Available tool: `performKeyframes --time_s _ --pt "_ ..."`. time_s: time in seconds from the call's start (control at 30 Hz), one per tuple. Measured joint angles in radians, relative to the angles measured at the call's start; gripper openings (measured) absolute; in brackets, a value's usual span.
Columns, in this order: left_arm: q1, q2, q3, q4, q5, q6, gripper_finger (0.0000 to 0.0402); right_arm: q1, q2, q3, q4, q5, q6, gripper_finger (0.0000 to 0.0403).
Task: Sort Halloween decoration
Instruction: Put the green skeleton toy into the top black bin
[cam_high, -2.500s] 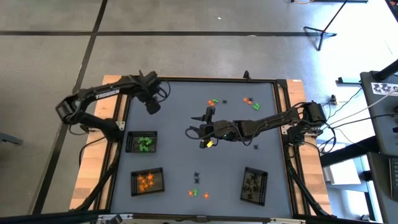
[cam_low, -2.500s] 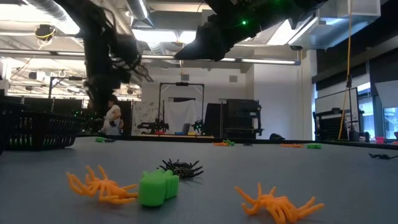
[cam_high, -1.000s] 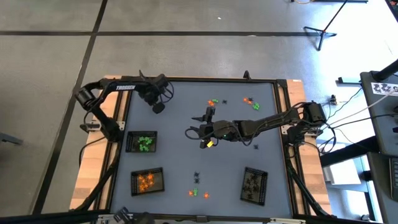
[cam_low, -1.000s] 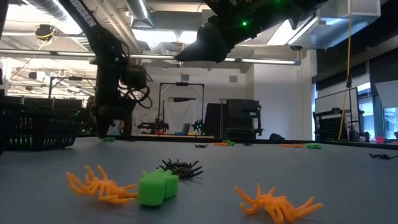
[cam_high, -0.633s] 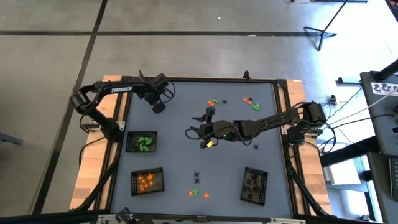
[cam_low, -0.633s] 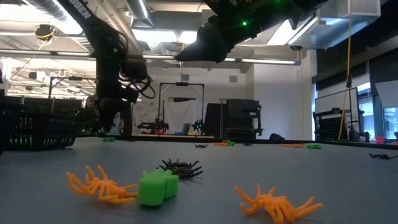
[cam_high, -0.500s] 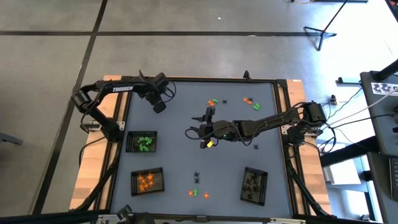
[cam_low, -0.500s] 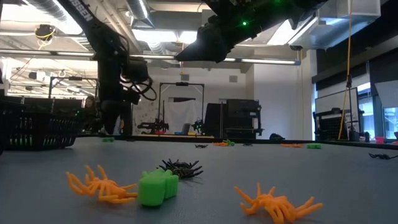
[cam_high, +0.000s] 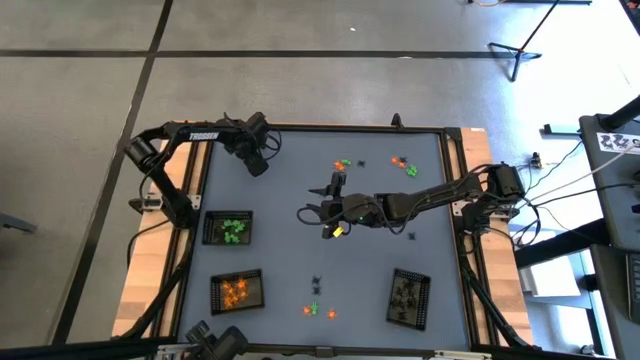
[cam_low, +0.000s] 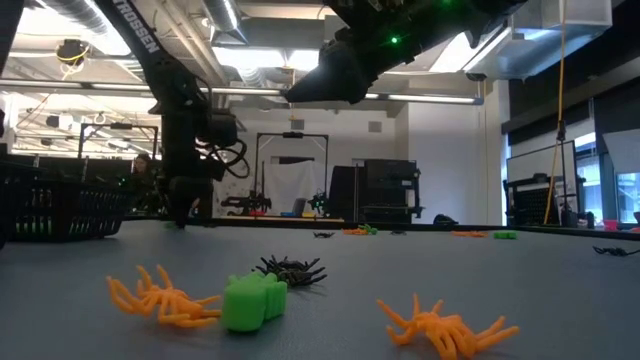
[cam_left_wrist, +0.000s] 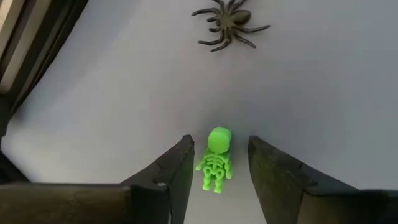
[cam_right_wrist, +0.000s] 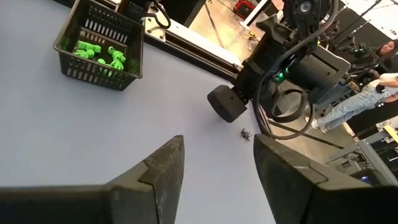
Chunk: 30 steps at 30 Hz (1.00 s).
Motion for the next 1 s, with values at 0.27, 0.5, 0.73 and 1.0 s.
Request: performKeyframes --time_s 0.27,0.5,0.73,1.0 --pt "-0.039 -0.039 -0.006 -0.024 -0.02 0.026 0.0041 0.0 0.0 0.0 -0.001 0.0 0.0 0.0193" --pt "-0.087 -0.18 0.008 -0.259 -0.017 -0.016 0.0005 0.0 0.0 0.0 -0.002 0.0 0.0 0.0193" --pt "-0.288 -0.463 0.019 -0.483 0.171 -0.201 0.0001 -0.007 0.0 0.0 -0.002 0.0 0.0 0.0193" --pt "-0.7 -0.683 0.012 -0.501 0.31 -0.549 0.0001 -0.013 0.0 0.0 -0.002 0.0 0.025 0.0193"
